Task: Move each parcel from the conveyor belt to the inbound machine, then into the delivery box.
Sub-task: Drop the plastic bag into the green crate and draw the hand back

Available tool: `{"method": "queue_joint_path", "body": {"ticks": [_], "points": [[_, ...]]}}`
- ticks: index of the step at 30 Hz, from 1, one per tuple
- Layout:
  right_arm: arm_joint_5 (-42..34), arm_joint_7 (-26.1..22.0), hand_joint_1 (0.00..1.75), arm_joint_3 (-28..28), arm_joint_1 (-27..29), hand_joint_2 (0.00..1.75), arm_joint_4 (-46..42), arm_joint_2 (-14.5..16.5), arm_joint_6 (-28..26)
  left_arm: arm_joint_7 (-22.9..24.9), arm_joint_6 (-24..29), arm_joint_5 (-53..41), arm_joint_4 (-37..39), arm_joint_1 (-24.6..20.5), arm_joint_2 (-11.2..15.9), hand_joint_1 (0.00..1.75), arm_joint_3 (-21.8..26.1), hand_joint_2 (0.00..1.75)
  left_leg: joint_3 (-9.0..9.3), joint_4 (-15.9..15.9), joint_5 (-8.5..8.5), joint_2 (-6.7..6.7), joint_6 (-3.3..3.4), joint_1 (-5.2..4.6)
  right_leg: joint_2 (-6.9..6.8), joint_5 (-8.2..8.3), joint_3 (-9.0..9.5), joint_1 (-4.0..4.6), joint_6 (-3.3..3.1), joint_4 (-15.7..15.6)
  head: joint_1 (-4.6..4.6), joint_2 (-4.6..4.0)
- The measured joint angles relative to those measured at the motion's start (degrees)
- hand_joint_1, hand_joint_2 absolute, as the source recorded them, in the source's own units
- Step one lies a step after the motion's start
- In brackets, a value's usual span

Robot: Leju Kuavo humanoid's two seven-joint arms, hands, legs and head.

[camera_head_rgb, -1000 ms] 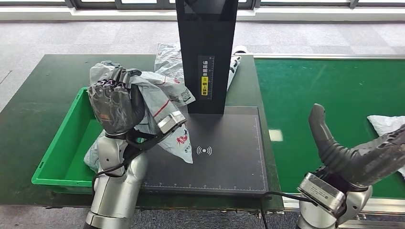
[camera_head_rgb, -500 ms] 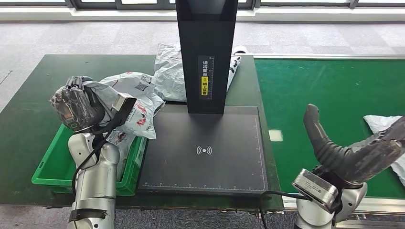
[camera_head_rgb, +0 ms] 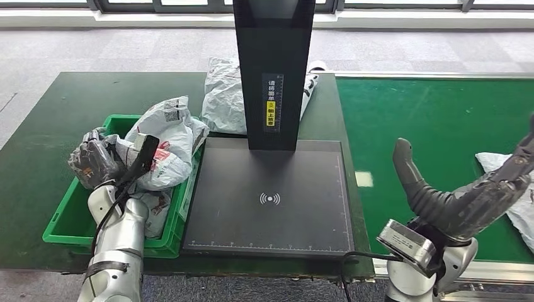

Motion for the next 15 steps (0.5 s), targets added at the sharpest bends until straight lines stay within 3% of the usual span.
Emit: {"method": "queue_joint_path", "body": {"ticks": [6,15], "points": [[-0.51,0.0,0.0,0.0,-0.03,1.75,0.75,0.0,0.0,1.8,0.02,-0.13,7.76,-2.44,1.77,0.0,0.0,1.75,0.21,-0.03,-0.01,0.1,-0.01,-0.01,0.06,0.0,0.14,-0.01,-0.01,0.01,-0.01,0.0],[-0.77,0.01,0.0,-0.19,0.01,1.75,1.39,0.0,0.0,-0.68,0.05,0.21,5.01,-1.26,1.36,0.0,-0.68,1.75,0.24,-0.03,-0.01,0.13,-0.02,-0.01,0.09,-0.01,0.13,-0.01,-0.02,0.01,-0.01,-0.01]]}}
